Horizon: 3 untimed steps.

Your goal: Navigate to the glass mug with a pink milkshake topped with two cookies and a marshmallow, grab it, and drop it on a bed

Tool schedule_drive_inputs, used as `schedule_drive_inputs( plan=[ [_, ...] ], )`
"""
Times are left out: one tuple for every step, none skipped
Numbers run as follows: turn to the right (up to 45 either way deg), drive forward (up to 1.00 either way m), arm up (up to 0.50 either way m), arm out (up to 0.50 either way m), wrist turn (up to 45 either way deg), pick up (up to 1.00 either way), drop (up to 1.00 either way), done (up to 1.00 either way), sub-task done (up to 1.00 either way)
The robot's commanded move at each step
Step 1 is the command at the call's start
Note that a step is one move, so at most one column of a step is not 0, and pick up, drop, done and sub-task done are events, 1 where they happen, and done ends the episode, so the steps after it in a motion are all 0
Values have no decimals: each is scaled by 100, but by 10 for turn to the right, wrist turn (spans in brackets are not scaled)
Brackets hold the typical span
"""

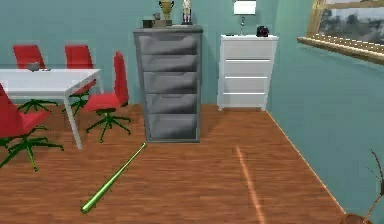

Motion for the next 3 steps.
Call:
schedule_drive_inputs(
  plan=[
    [0, 15, 0, 0, 0, 0, 0, 0, 0],
    [-450, 0, 0, 0, 0, 0, 0, 0, 0],
    [-270, 0, 0, 0, 0, 0, 0, 0, 0]
  ],
)
